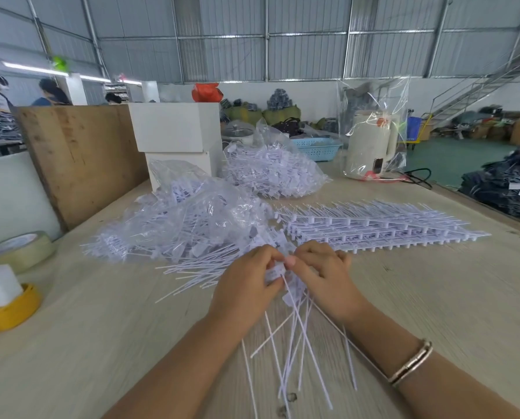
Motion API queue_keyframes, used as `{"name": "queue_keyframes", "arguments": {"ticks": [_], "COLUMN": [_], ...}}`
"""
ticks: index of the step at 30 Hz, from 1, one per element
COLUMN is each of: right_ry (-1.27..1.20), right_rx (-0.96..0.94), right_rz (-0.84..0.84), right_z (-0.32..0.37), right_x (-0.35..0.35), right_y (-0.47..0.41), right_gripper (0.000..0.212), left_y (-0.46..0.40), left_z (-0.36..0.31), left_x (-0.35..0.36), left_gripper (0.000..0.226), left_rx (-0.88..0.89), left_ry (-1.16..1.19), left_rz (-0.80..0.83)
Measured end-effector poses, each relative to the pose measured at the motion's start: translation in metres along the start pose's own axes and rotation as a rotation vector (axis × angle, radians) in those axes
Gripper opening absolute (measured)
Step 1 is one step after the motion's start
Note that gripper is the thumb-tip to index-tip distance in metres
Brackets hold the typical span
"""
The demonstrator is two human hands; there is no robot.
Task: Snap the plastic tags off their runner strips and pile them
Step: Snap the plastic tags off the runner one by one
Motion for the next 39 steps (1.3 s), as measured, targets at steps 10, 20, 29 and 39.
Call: {"name": "queue_keyframes", "arguments": {"ticks": [10, 20, 29, 39], "right_ry": [-0.250, -0.416, -0.369, -0.615], "right_rx": [0.096, 0.213, 0.205, 0.158], "right_rz": [0.075, 0.046, 0.121, 0.044], "right_z": [-0.010, -0.017, -0.013, -0.004], "right_x": [0.010, 0.005, 0.007, 0.006], "right_y": [-0.004, -0.002, -0.001, -0.001], "right_gripper": [0.035, 0.031, 0.012, 0.014], "left_y": [0.001, 0.001, 0.001, -0.005], "left_z": [-0.007, -0.002, 0.001, 0.009], "left_x": [0.003, 0.004, 0.007, -0.003], "left_gripper": [0.026, 0.020, 0.013, 0.039], "left_rx": [0.078, 0.035, 0.022, -0.066], "left_ry": [-0.066, -0.076, -0.036, -0.072], "left_rz": [-0.027, -0.019, 0.074, -0.015]}}
Point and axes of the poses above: each hand's wrist, its own y-axis away from the middle knuckle, its own x-axis out of the palm, z = x × y, the point moved 5 cm from there along -y, towards the middle knuckle, and after that the axes turned 7 degrees about -x, right-handed, at the moved point
